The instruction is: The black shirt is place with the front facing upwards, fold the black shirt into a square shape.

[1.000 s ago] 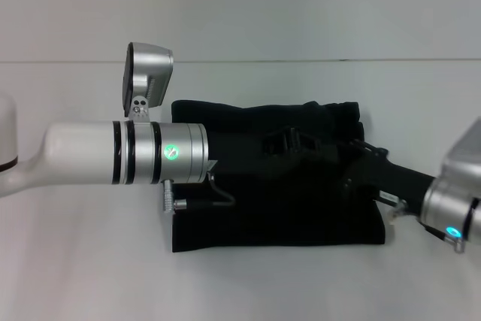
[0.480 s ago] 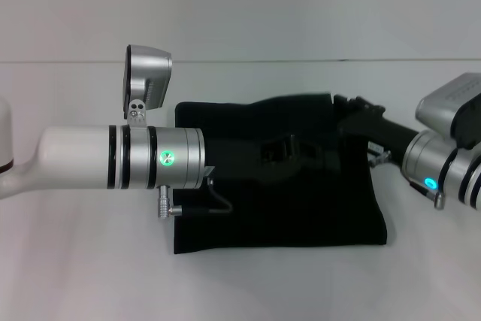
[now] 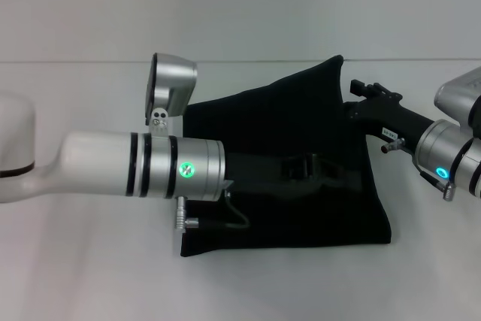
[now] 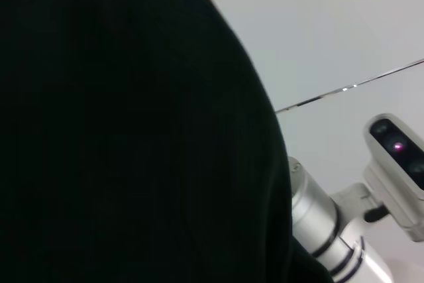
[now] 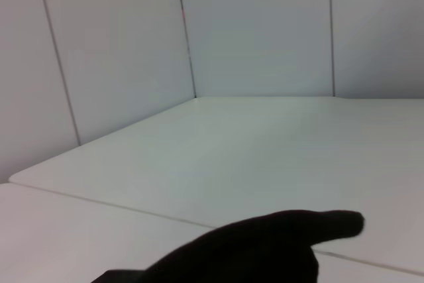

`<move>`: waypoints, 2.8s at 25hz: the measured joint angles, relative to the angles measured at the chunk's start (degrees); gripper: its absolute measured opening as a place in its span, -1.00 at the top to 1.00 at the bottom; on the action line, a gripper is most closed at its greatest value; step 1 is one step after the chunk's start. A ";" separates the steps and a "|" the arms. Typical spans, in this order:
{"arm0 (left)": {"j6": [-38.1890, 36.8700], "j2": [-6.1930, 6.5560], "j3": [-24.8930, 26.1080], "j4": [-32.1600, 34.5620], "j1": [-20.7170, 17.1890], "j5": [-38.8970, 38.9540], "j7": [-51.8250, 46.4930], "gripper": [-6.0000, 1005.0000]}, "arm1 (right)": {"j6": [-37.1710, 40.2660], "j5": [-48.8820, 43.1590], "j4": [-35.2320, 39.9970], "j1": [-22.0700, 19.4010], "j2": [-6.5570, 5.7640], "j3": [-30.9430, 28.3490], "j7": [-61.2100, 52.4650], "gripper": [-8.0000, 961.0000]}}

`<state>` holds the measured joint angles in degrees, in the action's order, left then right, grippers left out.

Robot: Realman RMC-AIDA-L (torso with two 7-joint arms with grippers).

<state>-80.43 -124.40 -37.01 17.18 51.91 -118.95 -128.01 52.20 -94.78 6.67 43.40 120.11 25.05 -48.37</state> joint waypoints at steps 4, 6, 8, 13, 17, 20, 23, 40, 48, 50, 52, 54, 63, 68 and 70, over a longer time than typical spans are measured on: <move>3.60 -0.17 0.00 -2.67 1.55 0.04 1.17 0.93 | -0.19 0.21 0.53 -0.68 -0.05 0.00 0.02 -0.96; 5.86 -0.23 0.12 -4.22 2.59 0.05 1.81 0.93 | -0.34 0.32 0.87 -1.01 -0.06 -0.16 0.02 -0.96; 8.50 -0.32 0.18 -5.57 3.52 0.35 2.23 0.93 | -0.64 0.38 1.23 -1.17 -0.06 -0.51 0.06 -0.97; 13.39 -0.35 -0.02 -8.21 5.16 0.65 3.40 0.93 | -3.07 0.40 2.02 -1.22 -0.06 -0.70 0.11 -0.97; 15.07 -0.34 -0.01 -8.52 4.80 0.73 4.43 0.92 | -5.20 0.41 2.10 -1.57 -0.06 -2.05 0.12 -0.97; 16.72 -0.32 0.00 -9.34 4.75 0.58 5.60 0.90 | -5.76 0.48 2.25 -2.20 -0.06 -5.07 0.12 -0.97; 16.94 -0.33 0.04 -9.86 4.74 0.54 5.81 0.83 | -5.76 1.20 2.70 -3.15 -0.07 -8.59 0.12 -0.96; -2.96 2.49 0.84 3.49 -7.39 8.82 8.64 -0.32 | 9.85 6.30 4.42 -11.15 -0.91 -2.16 -15.16 -0.96; -4.33 9.16 0.81 3.94 -13.62 12.42 9.85 -0.76 | 11.26 6.26 9.90 -11.33 -4.95 11.94 -49.48 -0.96; -5.06 9.87 0.83 4.04 -14.78 13.57 11.58 -0.82 | 10.22 6.15 10.01 -10.20 -6.27 15.62 -55.36 -0.96; -5.48 10.19 0.86 4.14 -15.35 14.01 12.33 -0.82 | 8.12 5.25 10.02 -8.66 -7.01 18.81 -59.73 -0.96; -5.58 10.27 0.88 4.30 -15.68 14.10 12.65 -0.82 | 5.58 3.31 10.03 -7.15 -6.98 20.43 -61.88 -0.96; -5.62 10.29 0.90 4.44 -15.78 14.16 12.96 -0.82 | -4.37 -8.46 12.02 -2.50 -3.51 21.44 -62.18 -0.95; -5.61 10.19 0.89 4.44 -15.79 14.19 12.93 -0.82 | -8.52 -12.06 15.83 -3.33 -1.94 21.52 -62.17 -0.89; -5.62 10.11 0.89 4.44 -15.79 14.19 12.90 -0.82 | -9.96 -12.83 16.18 -3.47 -1.80 21.54 -62.11 -0.85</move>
<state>-86.05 -114.29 -36.12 21.62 36.12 -104.76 -115.11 42.23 -107.61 22.85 39.93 118.31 46.59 -110.48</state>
